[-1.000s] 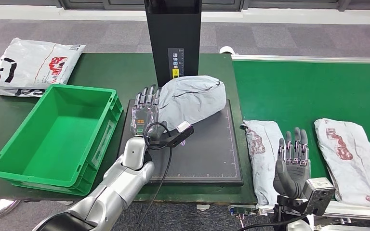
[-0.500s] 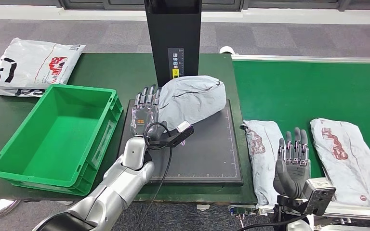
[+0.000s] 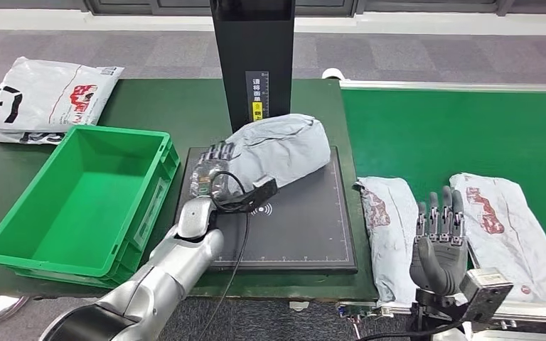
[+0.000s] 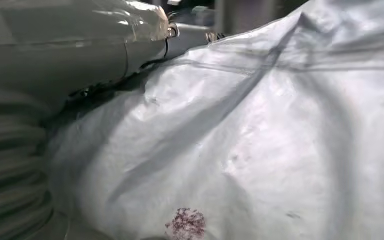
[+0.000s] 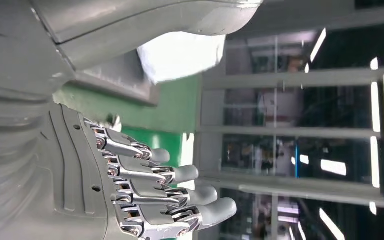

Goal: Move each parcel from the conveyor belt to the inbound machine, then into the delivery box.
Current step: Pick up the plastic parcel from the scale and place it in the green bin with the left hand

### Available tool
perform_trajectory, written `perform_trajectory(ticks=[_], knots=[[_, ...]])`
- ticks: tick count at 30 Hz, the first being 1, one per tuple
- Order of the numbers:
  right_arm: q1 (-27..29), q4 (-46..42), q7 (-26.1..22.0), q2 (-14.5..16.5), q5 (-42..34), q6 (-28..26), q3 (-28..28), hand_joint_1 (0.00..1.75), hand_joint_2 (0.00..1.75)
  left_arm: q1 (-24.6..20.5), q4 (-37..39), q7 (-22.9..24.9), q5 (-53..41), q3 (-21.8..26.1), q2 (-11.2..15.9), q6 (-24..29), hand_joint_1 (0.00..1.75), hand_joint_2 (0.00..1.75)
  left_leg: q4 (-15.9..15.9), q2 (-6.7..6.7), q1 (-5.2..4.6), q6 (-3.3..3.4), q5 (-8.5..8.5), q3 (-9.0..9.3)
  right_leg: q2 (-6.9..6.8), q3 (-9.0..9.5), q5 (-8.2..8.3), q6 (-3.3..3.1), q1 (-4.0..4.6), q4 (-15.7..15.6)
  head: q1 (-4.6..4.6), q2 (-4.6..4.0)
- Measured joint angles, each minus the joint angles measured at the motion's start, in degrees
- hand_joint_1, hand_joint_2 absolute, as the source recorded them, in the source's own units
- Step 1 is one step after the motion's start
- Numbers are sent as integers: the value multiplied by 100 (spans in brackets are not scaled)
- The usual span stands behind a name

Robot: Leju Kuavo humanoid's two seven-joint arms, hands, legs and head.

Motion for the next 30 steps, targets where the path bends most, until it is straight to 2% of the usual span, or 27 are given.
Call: perform_trajectory(ticks=[9, 21, 25, 30], knots=[[47, -251, 70, 0, -125, -108, -88, 0, 175, -203, 303, 21, -69, 328, 41, -70, 0, 175, 0, 5, 0, -1, 2, -2, 7, -4, 3, -1, 0, 0, -1, 0], [60, -315, 80, 2, -126, -142, -116, 0, 175, -263, 425, 48, -108, 372, 40, -70, 3, 175, 0, 5, -1, -1, 2, -2, 7, -4, 3, -1, 0, 0, -1, 0], [58, -315, 81, 2, -125, -143, -118, 0, 175, -264, 432, 48, -123, 416, 45, -21, 175, 175, 0, 5, -1, -1, 2, -3, 7, -4, 3, -1, 0, 0, -1, 0], [55, -310, 82, 2, -120, -137, -119, 0, 175, -265, 433, -22, -144, 521, 60, 53, 175, 175, 0, 4, -1, -1, 2, -4, 5, -4, 3, -1, 0, 0, -1, 0]])
